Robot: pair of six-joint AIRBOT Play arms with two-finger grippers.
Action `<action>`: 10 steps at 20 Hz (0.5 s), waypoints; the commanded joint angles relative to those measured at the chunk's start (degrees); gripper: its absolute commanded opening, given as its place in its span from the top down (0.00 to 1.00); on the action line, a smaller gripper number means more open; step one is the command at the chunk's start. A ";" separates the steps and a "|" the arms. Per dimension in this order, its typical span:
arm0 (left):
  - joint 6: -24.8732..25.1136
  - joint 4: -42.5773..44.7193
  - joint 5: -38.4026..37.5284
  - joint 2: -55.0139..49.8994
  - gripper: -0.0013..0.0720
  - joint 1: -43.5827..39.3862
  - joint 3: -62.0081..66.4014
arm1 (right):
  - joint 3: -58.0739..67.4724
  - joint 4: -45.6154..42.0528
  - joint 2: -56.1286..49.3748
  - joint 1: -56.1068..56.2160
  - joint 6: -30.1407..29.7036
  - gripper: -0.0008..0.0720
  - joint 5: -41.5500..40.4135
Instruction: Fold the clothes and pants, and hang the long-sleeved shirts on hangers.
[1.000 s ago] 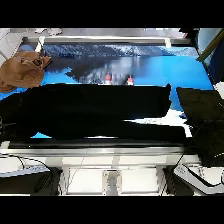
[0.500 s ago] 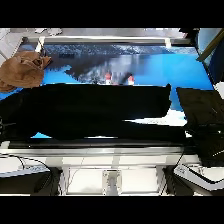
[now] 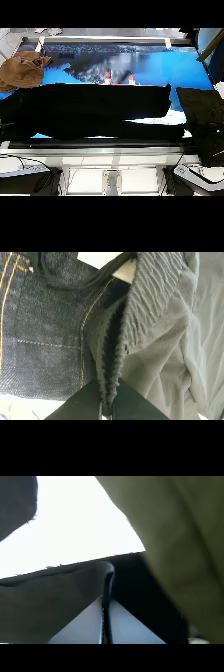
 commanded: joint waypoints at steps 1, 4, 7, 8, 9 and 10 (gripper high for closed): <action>-0.04 -0.09 -2.56 0.04 0.96 0.07 5.55 | 7.08 5.84 2.82 0.00 0.31 0.98 5.86; -2.12 -0.13 -3.26 0.07 0.96 -0.17 12.59 | 17.27 6.82 6.23 0.02 4.74 0.98 5.92; -2.14 -0.04 -2.58 -0.04 0.96 -1.92 14.29 | 23.19 6.88 6.38 3.21 8.41 0.98 0.90; -2.12 0.24 -2.19 -0.15 0.96 -2.86 14.29 | 23.19 6.75 6.05 5.44 9.49 0.98 -2.12; -2.08 1.07 -1.81 -0.26 0.96 -4.15 14.29 | 23.21 5.86 5.18 7.96 9.79 0.98 -4.02; -1.81 1.86 -1.68 -0.42 0.96 -5.35 14.29 | 23.21 4.37 3.54 10.86 11.13 0.98 -5.51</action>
